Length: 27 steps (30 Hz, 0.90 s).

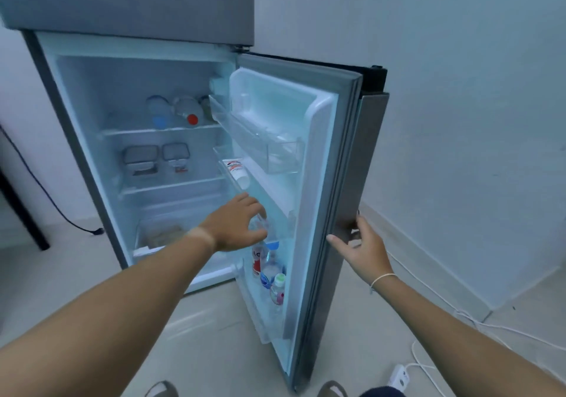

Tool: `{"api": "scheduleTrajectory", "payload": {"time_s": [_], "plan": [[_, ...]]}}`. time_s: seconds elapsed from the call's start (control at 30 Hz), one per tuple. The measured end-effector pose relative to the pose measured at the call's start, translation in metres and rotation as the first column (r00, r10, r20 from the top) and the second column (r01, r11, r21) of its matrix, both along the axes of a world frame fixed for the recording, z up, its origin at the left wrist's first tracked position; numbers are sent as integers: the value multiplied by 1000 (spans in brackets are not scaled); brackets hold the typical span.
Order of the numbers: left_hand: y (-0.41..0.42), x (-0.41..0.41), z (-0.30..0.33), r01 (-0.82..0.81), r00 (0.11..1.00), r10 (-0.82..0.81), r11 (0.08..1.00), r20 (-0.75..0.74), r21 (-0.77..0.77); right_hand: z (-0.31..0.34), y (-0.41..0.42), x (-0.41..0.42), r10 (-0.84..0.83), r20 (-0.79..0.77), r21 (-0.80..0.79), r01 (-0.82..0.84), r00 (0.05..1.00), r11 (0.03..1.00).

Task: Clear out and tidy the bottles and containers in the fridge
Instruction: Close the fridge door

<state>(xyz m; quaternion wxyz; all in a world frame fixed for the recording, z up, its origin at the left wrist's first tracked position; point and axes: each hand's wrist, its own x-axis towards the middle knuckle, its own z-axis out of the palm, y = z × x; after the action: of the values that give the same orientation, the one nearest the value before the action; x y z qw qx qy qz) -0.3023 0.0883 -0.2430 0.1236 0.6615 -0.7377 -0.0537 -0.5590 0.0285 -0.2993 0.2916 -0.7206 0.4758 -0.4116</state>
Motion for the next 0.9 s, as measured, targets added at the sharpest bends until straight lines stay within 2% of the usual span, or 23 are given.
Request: {"api": "scheduleTrajectory", "payload": {"time_s": [0.33, 0.47, 0.6, 0.73, 0.83, 0.9], "plan": [[87, 55, 9, -267, 957, 277, 958, -84, 105, 31, 47, 81, 173, -265, -120, -210, 949, 970], [106, 75, 28, -329, 898, 331, 943, -290, 59, 54, 59, 121, 252, -343, -146, -316, 905, 937], [118, 97, 59, -462, 784, 359, 882, -506, -89, 82, 61, 164, 304, -389, -227, -411, 869, 883], [118, 121, 86, -571, 674, 297, 791, -676, -221, 117, 42, 207, 291, -418, -349, -447, 861, 824], [106, 136, 102, -594, 597, 268, 781, -756, -193, 146, 19, 240, 265, -444, -407, -457, 856, 791], [95, 151, 109, -654, 498, 272, 742, -823, -150, 165, 0, 265, 246, -449, -426, -448, 859, 786]]}}
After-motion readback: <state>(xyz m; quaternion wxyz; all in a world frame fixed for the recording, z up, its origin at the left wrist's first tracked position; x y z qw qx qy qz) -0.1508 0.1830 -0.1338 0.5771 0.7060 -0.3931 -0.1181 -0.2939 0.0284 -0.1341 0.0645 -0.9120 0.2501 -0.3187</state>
